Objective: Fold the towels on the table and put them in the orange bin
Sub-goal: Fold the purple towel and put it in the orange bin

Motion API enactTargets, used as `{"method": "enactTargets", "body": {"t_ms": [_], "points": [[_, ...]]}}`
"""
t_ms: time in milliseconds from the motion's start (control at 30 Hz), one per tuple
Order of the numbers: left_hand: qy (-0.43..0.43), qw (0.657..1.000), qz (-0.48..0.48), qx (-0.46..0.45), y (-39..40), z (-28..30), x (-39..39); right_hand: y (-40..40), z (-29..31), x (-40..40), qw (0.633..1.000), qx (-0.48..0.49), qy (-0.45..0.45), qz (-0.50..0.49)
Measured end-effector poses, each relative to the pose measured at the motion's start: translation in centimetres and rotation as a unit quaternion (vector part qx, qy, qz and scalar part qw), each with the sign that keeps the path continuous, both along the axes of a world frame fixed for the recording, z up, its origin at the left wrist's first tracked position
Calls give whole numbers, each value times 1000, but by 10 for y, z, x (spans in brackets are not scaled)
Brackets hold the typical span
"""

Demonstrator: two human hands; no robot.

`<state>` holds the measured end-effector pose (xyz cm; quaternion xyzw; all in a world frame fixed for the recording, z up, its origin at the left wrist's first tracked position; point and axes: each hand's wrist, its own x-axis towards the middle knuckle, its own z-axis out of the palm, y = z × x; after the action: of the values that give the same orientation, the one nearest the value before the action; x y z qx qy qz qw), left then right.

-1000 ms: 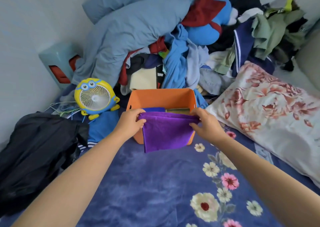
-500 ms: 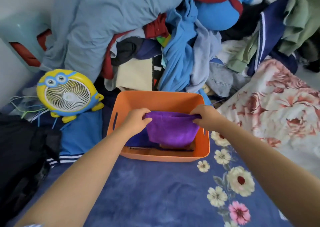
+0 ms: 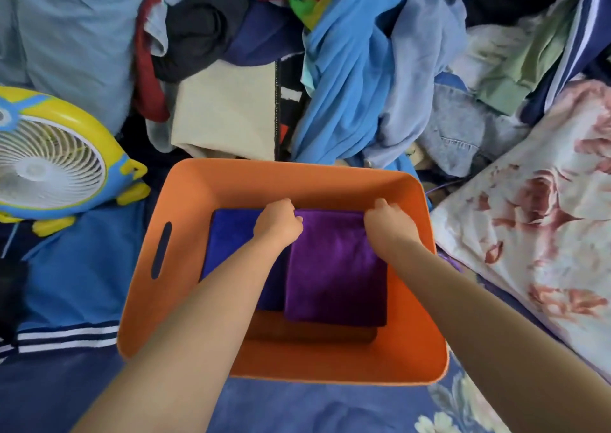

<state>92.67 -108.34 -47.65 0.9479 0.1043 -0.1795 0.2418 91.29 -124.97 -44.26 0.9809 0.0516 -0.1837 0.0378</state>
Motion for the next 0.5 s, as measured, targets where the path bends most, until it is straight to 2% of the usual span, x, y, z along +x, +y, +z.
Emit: {"method": "enactTargets", "body": {"t_ms": [133, 267, 333, 400, 433, 500], "points": [[-38, 998, 39, -7, -10, -31, 10, -1, -35, 15, 996, -42, -73, 26], [-122, 988, 85, -39, -24, -53, 2, 3, -54, 10, 985, -69, -154, 20], [-193, 981, 10, 14, -24, -59, -9, 12, -57, -4, 980, -82, -179, -9], [-293, 946, -110, 84, -20, -69, -21, 14, -76, -19, 991, -21, -121, -54], [-295, 933, -178, 106, -19, -72, -28, 13, -88, -25, 996, 21, -60, -67], [-174, 935, -284, 120, -18, -81, -40, 10, -100, -33, 996, 49, 5, -77]]}}
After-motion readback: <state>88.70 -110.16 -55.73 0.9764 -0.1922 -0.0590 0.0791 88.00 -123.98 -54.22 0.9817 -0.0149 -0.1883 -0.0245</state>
